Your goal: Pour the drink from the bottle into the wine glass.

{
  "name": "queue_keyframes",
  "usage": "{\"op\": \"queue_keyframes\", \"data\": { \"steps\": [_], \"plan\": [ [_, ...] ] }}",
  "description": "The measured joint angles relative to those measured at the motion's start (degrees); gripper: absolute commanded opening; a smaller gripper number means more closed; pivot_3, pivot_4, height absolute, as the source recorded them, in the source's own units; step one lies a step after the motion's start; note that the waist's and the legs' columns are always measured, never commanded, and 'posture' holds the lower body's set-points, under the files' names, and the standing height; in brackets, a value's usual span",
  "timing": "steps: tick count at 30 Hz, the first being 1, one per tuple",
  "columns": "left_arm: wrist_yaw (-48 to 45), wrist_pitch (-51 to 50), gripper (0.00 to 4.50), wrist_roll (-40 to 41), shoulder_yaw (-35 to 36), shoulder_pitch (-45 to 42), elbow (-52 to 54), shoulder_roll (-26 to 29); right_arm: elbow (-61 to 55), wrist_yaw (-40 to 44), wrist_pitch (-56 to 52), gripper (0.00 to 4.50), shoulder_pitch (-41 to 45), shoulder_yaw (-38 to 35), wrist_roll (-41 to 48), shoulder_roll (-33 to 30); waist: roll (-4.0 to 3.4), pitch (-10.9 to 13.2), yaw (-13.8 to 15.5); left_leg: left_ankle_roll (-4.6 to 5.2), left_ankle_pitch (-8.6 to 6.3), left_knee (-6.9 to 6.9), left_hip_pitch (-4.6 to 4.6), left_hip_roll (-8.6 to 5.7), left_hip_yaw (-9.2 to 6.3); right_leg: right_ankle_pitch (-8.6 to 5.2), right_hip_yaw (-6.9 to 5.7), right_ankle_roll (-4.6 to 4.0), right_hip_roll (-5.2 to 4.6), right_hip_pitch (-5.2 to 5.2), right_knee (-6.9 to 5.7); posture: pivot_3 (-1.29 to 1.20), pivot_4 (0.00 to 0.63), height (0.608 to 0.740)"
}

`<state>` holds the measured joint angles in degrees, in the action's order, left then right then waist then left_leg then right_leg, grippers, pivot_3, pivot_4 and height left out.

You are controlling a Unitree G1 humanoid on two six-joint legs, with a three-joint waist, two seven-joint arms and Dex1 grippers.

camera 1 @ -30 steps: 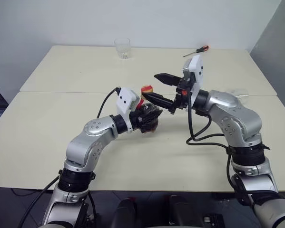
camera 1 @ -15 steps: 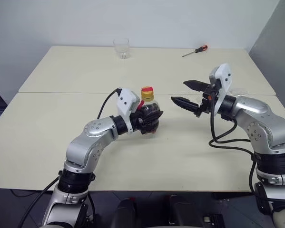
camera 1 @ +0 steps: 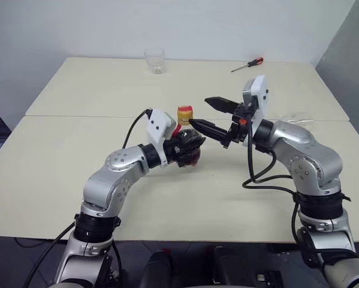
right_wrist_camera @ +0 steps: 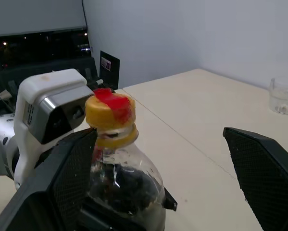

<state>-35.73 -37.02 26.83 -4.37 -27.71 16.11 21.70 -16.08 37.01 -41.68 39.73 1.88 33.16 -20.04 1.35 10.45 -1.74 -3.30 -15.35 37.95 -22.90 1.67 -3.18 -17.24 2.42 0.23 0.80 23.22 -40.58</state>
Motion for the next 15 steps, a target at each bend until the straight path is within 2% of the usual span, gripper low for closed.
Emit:
{"op": "queue_keyframes", "data": {
  "steps": [15],
  "plan": [
    [0.01, 0.03, 1.78, -0.14, -0.35, 0.00, 0.00, -0.54, 0.57, 0.65, 0.02, 4.48, 0.88, 0.49, -0.31, 0.03, 0.00, 0.00, 0.00, 0.00, 0.00, 0.00, 0.01, -0.01, -0.01, 0.00, -0.02, -0.01, 0.00, 0.00, -0.01, 0.00, 0.150, 0.740]
  ]
}}
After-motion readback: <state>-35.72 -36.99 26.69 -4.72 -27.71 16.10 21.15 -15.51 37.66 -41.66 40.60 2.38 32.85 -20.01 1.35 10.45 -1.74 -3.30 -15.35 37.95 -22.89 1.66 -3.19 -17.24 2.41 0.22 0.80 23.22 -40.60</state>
